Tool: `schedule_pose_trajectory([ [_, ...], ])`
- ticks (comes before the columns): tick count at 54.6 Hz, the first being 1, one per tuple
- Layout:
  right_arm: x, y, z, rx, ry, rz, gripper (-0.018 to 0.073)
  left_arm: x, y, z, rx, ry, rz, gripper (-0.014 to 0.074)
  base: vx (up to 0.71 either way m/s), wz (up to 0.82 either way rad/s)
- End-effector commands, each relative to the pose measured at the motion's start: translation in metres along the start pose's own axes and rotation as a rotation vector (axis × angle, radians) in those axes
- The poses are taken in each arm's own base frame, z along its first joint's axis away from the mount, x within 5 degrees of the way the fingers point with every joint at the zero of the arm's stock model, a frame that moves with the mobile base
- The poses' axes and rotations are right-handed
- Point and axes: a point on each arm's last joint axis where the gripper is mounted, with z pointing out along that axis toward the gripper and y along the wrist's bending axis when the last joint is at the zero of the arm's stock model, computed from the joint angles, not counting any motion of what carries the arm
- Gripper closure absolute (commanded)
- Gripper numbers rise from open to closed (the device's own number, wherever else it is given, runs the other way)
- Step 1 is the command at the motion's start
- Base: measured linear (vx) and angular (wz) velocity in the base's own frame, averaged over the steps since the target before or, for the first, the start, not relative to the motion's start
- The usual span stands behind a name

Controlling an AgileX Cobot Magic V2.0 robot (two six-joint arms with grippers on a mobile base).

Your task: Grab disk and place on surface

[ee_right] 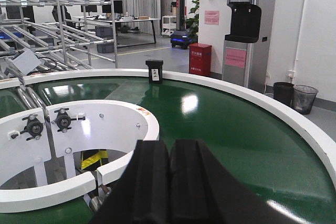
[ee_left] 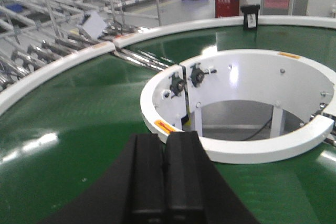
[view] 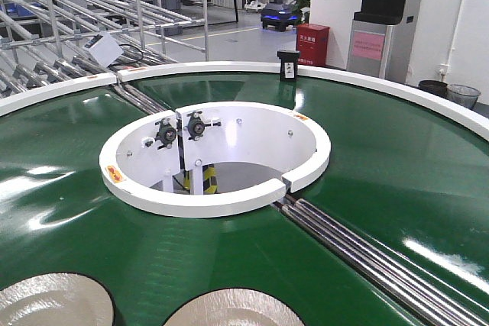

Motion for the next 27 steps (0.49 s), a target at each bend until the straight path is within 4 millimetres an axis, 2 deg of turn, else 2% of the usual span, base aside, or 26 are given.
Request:
schedule_pose_trajectory([
  [1, -0.0204, -0.0002, -0.0038, 0.002, -0.126, 0.0, 0.051, -0.019, 0.0001, -0.0059, -0.003, -0.116, -0.033, 0.0534, 0.0, 0.0],
  [9, -0.019, -0.0002, -0.0036, 0.002, -0.11, 0.0, 0.0356, -0.0183, -0.0001, -0.0058, 0.0, -0.108, -0.038, 0.0392, 0.0, 0.0],
  [17, -0.0164, -0.0002, -0.0033, 0.002, -0.081, 0.001, 0.0065, -0.0146, -0.001, -0.0055, 0.008, -0.067, -0.036, 0.016, 0.0, 0.0],
  [23, -0.0167, -0.0003, -0.0034, 0.002, -0.085, -0.001, -0.0144, -0.0151, -0.0006, -0.0053, 0.004, -0.073, -0.024, 0.0017, 0.0, 0.0],
  [27, -0.0169, -0.0003, -0.0034, 0.002, -0.088, -0.001, -0.0169, -0.0168, -0.0003, -0.0054, 0.001, -0.092, -0.027, -0.0036, 0.0, 0.0],
])
